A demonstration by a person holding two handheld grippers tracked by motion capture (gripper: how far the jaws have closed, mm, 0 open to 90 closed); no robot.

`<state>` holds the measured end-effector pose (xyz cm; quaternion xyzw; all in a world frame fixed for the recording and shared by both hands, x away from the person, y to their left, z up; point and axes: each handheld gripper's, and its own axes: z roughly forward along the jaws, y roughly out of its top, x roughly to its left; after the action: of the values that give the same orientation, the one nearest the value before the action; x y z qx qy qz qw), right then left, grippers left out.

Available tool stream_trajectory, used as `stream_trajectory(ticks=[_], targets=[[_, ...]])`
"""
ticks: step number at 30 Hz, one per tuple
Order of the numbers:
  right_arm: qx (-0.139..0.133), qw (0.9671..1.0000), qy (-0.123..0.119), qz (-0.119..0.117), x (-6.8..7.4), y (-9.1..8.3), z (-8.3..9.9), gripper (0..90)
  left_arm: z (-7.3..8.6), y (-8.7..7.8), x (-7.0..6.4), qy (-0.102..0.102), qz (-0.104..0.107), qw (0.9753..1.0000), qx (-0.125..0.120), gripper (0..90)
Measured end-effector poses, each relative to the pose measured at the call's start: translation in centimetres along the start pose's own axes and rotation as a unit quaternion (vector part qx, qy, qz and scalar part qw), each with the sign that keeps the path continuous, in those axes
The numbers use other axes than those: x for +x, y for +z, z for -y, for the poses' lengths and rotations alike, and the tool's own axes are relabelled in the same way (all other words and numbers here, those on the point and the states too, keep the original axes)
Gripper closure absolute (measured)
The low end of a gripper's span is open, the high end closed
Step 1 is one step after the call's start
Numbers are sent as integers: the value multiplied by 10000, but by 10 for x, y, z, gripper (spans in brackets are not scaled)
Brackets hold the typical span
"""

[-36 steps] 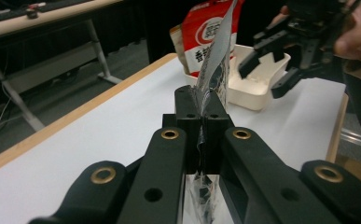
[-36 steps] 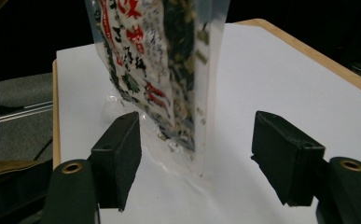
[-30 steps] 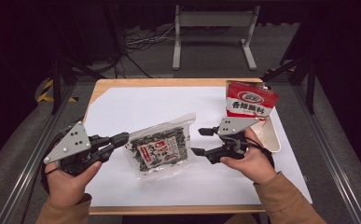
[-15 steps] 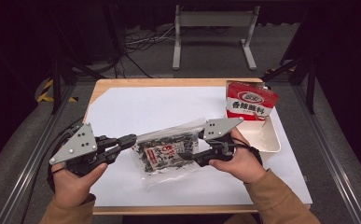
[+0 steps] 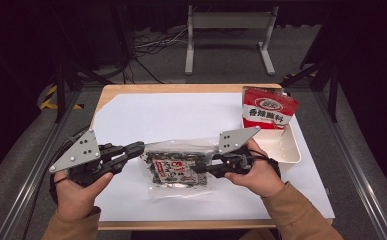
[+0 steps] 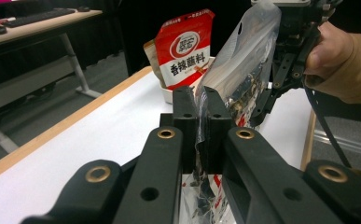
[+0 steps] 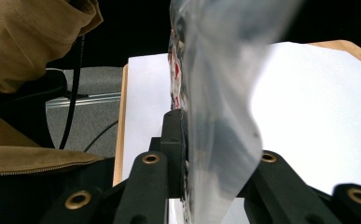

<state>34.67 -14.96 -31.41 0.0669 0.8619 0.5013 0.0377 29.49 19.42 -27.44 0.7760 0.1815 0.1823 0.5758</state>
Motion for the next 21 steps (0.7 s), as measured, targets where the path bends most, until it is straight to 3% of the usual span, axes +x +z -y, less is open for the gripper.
stream_trajectory(ticks=[5,9,14,21], targets=[[-41,10000,-1,-7,0,-6,0,756,4,2,4,-304,41,9995,-105,726],[-62,10000,-17,65,0,-12,1,756,7,4,7,-432,-27,9991,-25,542],[-132,9998,-5,172,-2,-25,2,756,11,5,12,-551,-69,9984,33,392],[-221,9991,17,364,-6,-43,4,756,19,6,17,-684,-97,9974,217,324]])
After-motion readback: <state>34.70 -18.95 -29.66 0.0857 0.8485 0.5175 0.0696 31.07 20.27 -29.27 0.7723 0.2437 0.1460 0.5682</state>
